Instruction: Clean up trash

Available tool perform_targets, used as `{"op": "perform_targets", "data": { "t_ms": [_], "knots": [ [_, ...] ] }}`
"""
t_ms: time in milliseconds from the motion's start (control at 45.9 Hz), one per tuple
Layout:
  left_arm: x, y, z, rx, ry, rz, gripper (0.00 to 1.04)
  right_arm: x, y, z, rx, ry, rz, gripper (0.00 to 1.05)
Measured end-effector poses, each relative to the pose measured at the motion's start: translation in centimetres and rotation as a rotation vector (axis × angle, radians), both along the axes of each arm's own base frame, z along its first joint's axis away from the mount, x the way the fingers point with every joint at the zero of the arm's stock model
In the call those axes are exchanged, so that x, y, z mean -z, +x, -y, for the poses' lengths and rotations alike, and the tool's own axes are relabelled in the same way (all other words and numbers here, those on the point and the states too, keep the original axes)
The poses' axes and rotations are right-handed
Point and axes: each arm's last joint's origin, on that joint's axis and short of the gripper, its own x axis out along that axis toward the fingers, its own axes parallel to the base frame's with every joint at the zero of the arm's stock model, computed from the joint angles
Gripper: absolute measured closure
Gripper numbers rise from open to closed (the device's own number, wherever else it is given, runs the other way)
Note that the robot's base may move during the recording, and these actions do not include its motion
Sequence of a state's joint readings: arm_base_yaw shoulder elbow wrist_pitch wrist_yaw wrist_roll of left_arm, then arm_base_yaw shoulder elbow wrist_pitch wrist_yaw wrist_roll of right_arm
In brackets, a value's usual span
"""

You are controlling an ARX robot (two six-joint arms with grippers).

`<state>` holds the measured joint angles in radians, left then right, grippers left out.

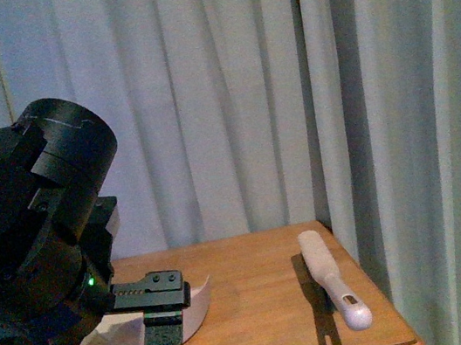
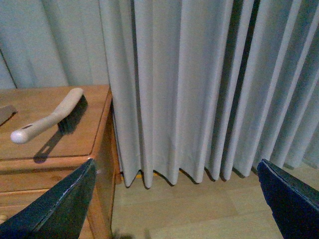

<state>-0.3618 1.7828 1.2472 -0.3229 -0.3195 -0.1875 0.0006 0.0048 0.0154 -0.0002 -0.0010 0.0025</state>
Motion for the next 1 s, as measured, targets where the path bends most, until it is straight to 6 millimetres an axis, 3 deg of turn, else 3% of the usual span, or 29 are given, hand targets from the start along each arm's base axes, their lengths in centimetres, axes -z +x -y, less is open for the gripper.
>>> {"op": "perform_targets", "data": {
  "t_ms": [676, 807, 1003],
  "knots": [
    [4.2, 2.8, -1.8, -0.014, 0.027, -0.018, 0.08, 0.0, 0.0, 0.0, 0.0, 0.0, 0.0, 0.07],
    [4.2, 2.9, -2.1, -0.011, 0.031, -0.016, 0.25, 0.0, 0.0, 0.0, 0.0, 0.0, 0.0, 0.07],
    [4.6, 2.8, -2.2, 0.0, 0.022, -0.03, 0.66, 0.0, 0.0, 0.0, 0.0, 0.0, 0.0, 0.07]
  ]
}}
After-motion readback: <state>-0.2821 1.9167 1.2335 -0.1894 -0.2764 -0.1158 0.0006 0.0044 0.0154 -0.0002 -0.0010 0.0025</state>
